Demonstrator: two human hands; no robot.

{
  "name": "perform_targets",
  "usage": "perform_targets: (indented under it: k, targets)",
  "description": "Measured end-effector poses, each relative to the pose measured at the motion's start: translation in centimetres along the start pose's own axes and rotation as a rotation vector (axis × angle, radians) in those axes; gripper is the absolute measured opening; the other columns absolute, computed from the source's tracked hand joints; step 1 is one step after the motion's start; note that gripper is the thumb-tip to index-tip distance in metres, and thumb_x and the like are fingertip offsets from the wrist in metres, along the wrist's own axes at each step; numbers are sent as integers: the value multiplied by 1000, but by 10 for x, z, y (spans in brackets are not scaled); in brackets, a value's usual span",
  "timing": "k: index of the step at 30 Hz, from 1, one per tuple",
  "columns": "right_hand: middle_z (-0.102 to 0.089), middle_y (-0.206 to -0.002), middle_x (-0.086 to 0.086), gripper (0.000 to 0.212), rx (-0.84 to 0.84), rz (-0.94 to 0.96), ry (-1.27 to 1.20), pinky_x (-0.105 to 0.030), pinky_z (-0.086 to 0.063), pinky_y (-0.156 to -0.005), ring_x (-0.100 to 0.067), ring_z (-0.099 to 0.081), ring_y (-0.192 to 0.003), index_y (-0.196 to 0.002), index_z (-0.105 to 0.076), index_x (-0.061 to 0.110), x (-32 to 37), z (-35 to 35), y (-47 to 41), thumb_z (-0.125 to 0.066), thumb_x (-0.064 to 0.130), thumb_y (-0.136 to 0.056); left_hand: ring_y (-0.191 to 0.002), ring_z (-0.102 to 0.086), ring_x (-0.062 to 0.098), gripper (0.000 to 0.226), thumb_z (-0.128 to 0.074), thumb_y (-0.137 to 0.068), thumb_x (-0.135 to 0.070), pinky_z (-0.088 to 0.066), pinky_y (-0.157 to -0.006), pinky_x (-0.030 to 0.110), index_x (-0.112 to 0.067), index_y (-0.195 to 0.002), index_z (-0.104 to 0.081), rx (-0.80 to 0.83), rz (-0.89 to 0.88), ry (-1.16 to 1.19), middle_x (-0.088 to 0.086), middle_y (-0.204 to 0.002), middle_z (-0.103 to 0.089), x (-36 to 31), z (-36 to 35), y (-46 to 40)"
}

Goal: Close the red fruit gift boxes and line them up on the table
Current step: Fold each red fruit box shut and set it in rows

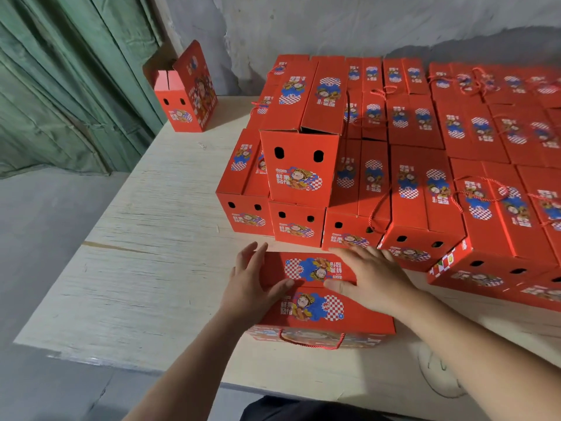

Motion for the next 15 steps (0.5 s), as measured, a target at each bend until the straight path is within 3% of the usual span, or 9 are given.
perform_targets:
  k: [2,3,4,5,7,9,11,14,15]
  targets:
    - [-72,-109,5,89,-43,-115,-147,-36,-52,-80,-19,-68,-99,-110,-65,33,-17,19,-8,-13,97,-76,-137,-51,14,81,-71,-78,-72,-53,-103,43,-45,-148,-41,-158,98,487,-8,-154,-42,23,9,25]
    - [-69,-81,5,89,-23,-172,-151,-32,-47,-62,-18,-66,-75,-85,-64,27,-23,26,-15,-9,97,-76,-129,-58,16,77,-71,-73,-75,-55,-98,40,-47,-140,-45,-304,250,717,-6,-147,-50,41,8,46]
    - [-60,-66,4,87,14,-189,-98,-32,-41,-55,-19,-60,-61,-71,-57,22,-23,30,-22,-8,94,-77,-123,-62,19,81,-70,-68,-81,-53,-97,39,-43,-136,-46,-426,444,859,-2,-142,-54,55,-1,69]
    - [-56,-61,3,87,54,-164,-15,-33,-41,-57,-20,-56,-56,-66,-54,19,-15,32,-33,-9,92,-81,-118,-63,23,88,-68,-68,-86,-50,-99,42,-35,-136,-46,-427,625,932,2,-140,-56,60,-19,89]
    - [-58,-62,0,88,180,-77,105,-38,-45,-70,-21,-56,-59,-65,-56,16,11,25,-51,-12,90,-86,-113,-64,26,87,-64,-69,-84,-47,-100,45,-29,-134,-51,-146,822,1072,3,-135,-60,46,-68,113]
    - [-65,-68,-3,81,310,-51,-36,-38,-47,-71,-22,-63,-66,-77,-65,15,34,9,-63,-27,85,-90,-107,-70,26,76,-77,-71,-75,-52,-97,42,-26,-128,-63,176,836,1188,8,-129,-68,6,-94,121]
    - [-70,-75,-3,54,321,-64,-319,-34,-48,-64,-22,-66,-71,-91,-68,19,48,-2,-65,-50,70,-94,-95,-69,17,70,-82,-76,-61,-55,-89,34,-13,-125,-69,246,800,1288,14,-125,-72,-15,-98,116]
    - [-65,-91,4,2,107,-22,-630,-41,-53,-70,-24,-63,-82,-98,-68,27,53,12,-64,-66,26,-97,-72,-56,10,52,-82,-78,-44,-46,-61,23,-7,-114,-75,237,958,1336,7,-99,-72,-22,-98,114]
    - [-63,-94,4,13,48,-6,-683,-42,-54,-74,-24,-62,-85,-102,-68,27,53,19,-60,-64,16,-97,-66,-51,8,41,-81,-80,-38,-42,-56,20,-7,-106,-79,238,982,1379,5,-94,-68,-23,-95,115]
Point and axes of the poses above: each hand's wrist, its own y-axis away from the middle knuckle, its own z-axis out of the back of the hand, x = y × z, the point moved 7 cm from there along -y, towards the middle knuckle
